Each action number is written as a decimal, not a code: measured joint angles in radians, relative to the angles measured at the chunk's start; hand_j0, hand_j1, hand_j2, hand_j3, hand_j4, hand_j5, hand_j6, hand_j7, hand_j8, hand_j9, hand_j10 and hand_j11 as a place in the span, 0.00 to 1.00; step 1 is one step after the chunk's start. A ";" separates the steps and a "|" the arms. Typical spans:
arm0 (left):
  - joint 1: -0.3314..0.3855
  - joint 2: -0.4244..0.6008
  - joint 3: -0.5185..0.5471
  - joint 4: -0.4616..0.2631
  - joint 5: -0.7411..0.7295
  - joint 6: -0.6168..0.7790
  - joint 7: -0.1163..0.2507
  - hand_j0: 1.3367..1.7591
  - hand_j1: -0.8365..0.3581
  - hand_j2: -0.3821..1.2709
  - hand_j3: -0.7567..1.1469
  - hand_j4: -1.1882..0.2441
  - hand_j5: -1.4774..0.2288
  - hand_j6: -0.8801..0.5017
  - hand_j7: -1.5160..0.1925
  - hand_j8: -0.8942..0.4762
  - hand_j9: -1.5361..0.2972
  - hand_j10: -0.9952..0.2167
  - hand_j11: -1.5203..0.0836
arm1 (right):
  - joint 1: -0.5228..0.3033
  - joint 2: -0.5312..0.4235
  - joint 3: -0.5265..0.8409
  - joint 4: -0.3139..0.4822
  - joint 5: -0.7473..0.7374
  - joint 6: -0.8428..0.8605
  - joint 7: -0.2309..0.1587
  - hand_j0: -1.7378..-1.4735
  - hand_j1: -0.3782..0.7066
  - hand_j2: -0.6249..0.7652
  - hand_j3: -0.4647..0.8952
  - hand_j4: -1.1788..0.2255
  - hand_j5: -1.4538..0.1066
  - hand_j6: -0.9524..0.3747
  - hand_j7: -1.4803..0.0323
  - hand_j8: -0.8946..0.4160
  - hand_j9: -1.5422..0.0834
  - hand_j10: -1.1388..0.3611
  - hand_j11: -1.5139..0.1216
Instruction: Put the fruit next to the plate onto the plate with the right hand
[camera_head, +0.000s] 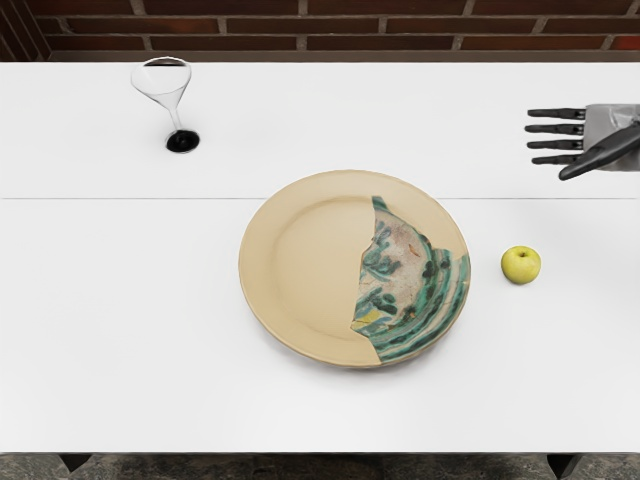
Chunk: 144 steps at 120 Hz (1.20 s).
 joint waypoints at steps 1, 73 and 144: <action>0.000 0.000 0.000 0.000 0.000 0.000 0.000 0.76 0.99 0.23 0.40 0.83 0.87 0.64 0.89 0.65 0.84 0.82 0.95 | 0.000 0.000 0.001 0.000 0.000 0.000 0.000 0.30 0.03 0.45 0.34 0.84 0.93 0.72 0.98 0.68 0.95 0.76 0.93; 0.002 0.000 -0.001 0.000 -0.001 0.000 0.000 0.76 0.99 0.23 0.40 0.83 0.87 0.64 0.89 0.65 0.84 0.82 0.95 | 0.223 0.009 -0.282 0.090 -0.347 0.000 0.000 0.30 0.03 0.45 0.34 0.84 0.93 0.72 0.98 0.68 0.95 0.76 0.93; 0.009 0.000 -0.001 0.000 -0.002 0.000 0.000 0.76 0.99 0.23 0.40 0.83 0.87 0.64 0.89 0.65 0.84 0.82 0.95 | 0.485 0.189 -0.764 0.259 -0.552 -0.077 0.000 0.30 0.03 0.45 0.34 0.84 0.93 0.72 0.98 0.68 0.95 0.76 0.93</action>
